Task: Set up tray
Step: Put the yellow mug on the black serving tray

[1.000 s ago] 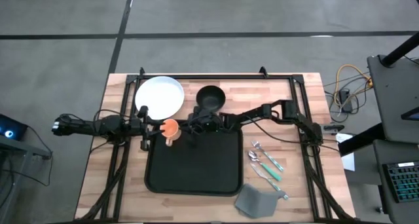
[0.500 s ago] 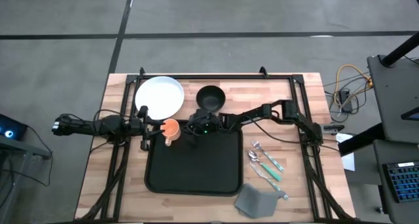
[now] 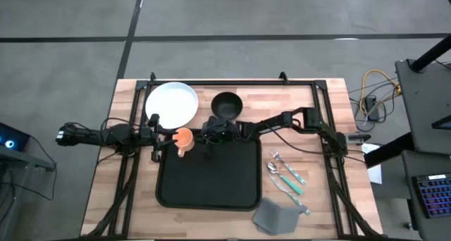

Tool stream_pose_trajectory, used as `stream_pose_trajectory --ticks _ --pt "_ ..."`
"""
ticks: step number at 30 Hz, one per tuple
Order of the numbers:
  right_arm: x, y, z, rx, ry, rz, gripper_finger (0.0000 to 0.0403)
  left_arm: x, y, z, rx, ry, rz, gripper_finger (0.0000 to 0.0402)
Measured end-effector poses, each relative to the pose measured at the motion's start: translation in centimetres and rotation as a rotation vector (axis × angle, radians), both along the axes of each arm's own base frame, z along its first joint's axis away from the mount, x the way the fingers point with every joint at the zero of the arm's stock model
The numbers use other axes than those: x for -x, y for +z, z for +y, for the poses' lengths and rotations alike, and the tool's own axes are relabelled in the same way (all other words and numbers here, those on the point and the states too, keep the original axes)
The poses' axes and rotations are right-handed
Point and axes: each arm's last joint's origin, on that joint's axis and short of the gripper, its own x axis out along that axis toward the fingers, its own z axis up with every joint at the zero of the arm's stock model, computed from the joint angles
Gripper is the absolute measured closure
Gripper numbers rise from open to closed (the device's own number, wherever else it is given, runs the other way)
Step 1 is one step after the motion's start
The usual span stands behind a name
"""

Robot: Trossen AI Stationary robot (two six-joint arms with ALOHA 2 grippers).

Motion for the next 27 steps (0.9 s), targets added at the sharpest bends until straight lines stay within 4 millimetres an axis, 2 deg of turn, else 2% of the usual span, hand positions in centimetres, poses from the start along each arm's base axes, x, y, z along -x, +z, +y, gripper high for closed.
stream_pose_trajectory --ticks 11,24,27 --pt "-0.5 1.1 -0.6 0.003 -0.011 -0.043 0.0316 0.0 0.0 0.0 0.000 0.000 -0.001 0.0285" --pt "-0.5 1.2 -1.4 -0.001 -0.030 -0.045 0.0335 0.0 0.0 0.0 0.000 0.000 -0.001 0.0285" --pt "-0.6 0.6 -1.4 -0.003 -0.027 -0.051 0.0333 0.0 0.0 0.0 0.000 0.000 -0.001 0.0285"
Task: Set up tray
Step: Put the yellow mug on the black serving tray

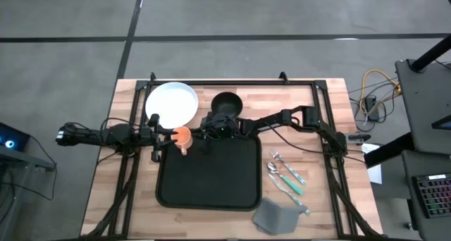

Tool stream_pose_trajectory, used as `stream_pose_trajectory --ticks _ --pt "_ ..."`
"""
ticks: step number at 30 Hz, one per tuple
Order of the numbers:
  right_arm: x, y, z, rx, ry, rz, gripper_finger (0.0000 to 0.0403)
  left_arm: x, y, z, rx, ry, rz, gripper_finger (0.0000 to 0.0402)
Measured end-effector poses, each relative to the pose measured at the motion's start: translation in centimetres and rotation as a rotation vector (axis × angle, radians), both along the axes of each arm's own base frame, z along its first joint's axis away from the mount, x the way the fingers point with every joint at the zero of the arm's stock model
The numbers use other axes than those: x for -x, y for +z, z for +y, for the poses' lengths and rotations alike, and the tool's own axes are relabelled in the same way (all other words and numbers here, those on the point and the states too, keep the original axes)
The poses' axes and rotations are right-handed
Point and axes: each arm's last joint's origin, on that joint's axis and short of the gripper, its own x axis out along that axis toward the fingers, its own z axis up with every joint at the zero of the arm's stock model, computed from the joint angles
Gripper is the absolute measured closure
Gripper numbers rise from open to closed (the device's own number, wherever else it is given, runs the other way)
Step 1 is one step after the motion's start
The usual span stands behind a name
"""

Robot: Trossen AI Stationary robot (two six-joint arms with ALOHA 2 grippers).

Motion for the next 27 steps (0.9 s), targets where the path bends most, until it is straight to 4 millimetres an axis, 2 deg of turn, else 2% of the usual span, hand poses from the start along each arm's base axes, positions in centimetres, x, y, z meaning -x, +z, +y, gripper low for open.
stream_pose_trajectory --ticks 6,17,23,27 --pt "-0.2 -2.0 -0.1 -0.025 -0.004 0.014 0.0324 0.0 0.1 0.0 0.000 0.000 -0.003 0.0285" --pt "-1.3 -0.7 -0.2 -0.025 -0.002 -0.047 0.0320 0.0 0.0 0.0 0.000 0.000 -0.001 0.0285" --pt "-2.5 -2.2 -0.1 -0.038 0.025 0.030 0.0331 0.0 0.0 0.0 0.000 0.000 -0.002 0.0285" --pt "-2.7 -2.2 -0.2 -0.032 0.010 0.046 0.0335 0.0 0.0 0.0 0.000 -0.001 -0.001 0.0285"
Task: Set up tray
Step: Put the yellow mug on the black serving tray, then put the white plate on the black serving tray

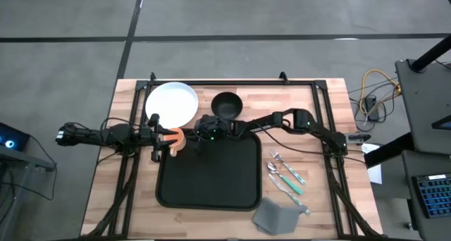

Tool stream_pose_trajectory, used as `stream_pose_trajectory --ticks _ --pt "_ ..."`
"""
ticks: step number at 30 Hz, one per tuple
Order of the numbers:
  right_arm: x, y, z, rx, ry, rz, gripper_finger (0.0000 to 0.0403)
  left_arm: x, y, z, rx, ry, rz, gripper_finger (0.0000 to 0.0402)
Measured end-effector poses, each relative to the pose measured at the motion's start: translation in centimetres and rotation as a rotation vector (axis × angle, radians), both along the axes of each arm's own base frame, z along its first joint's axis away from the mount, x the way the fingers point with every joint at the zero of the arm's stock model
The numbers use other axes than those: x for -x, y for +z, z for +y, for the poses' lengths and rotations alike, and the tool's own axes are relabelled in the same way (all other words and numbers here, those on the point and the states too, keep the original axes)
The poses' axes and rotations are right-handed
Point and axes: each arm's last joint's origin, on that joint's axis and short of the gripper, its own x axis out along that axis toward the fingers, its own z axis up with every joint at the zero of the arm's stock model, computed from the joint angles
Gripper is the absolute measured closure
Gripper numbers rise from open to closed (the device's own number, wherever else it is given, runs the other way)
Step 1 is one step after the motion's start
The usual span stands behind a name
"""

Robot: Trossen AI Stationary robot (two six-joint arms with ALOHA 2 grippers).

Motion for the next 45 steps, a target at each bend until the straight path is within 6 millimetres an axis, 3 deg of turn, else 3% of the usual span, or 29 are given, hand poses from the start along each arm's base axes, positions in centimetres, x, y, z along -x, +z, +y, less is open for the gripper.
stream_pose_trajectory --ticks 9,16,23,27,34,38,45 --pt "0.2 -0.2 -0.4 0.005 -0.005 0.046 0.0322 0.0 -0.1 0.0 0.000 0.000 0.007 0.0285" --pt "1.0 0.7 -1.9 0.008 -0.036 0.120 0.0316 0.0 -0.1 0.0 0.000 0.000 0.008 0.0285" --pt "1.7 2.5 -1.6 0.059 0.012 0.139 0.0327 0.0 -0.2 0.0 0.000 0.000 0.009 0.0285" --pt "2.9 2.8 -0.3 0.123 0.066 0.149 0.0333 0.0 -0.2 0.0 0.005 0.001 0.009 0.0285" --pt "7.0 4.5 1.9 0.147 0.258 -0.047 0.0330 0.0 -0.2 0.0 0.006 0.002 0.010 0.0285" --pt "10.7 4.7 2.5 0.138 0.361 -0.151 0.0323 0.0 -0.2 0.0 0.006 0.001 0.010 0.0285" --pt "16.8 5.7 3.5 0.162 0.367 -0.279 0.0316 -0.1 -0.2 0.0 -0.019 0.002 0.017 0.0285"
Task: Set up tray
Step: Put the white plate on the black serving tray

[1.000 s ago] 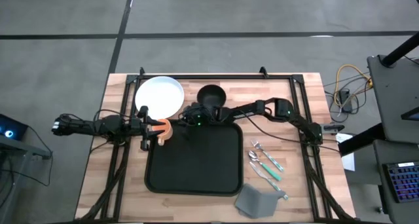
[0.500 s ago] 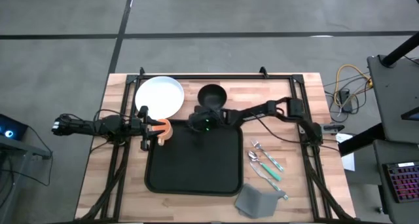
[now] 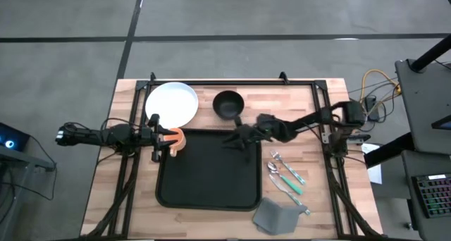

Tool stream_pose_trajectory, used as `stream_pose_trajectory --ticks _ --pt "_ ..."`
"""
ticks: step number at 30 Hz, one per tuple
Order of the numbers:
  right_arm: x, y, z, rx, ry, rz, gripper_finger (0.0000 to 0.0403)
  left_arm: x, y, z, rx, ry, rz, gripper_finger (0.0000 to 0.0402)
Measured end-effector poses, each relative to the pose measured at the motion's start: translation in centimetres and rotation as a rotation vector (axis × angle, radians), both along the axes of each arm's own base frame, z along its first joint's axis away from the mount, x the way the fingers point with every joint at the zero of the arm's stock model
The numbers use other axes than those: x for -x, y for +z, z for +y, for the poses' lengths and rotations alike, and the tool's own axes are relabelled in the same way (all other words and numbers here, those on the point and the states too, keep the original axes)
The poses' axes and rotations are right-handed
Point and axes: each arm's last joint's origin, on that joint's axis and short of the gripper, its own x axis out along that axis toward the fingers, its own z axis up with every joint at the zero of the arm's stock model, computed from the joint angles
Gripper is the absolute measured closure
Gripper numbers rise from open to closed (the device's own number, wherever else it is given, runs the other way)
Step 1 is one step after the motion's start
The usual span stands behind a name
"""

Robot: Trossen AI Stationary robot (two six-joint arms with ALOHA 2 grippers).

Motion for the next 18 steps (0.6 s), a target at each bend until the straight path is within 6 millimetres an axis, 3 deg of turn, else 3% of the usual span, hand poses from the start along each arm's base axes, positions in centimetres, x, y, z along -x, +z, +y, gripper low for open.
stream_pose_trajectory --ticks 6,9,12,18 --pt "3.9 -0.8 4.1 0.076 -0.010 0.012 0.0325 0.0 0.0 0.0 -0.027 0.000 0.003 0.0285" --pt "6.0 -0.4 5.1 0.091 -0.057 -0.104 0.0330 0.0 0.0 0.0 -0.026 0.001 0.003 0.0285" --pt "8.6 0.0 4.7 0.079 -0.055 -0.210 0.0334 0.0 0.0 0.0 -0.026 0.001 0.002 0.0285" --pt "13.2 -0.1 2.8 0.060 -0.072 -0.235 0.0330 0.0 0.0 0.0 -0.040 0.001 0.007 0.0285"
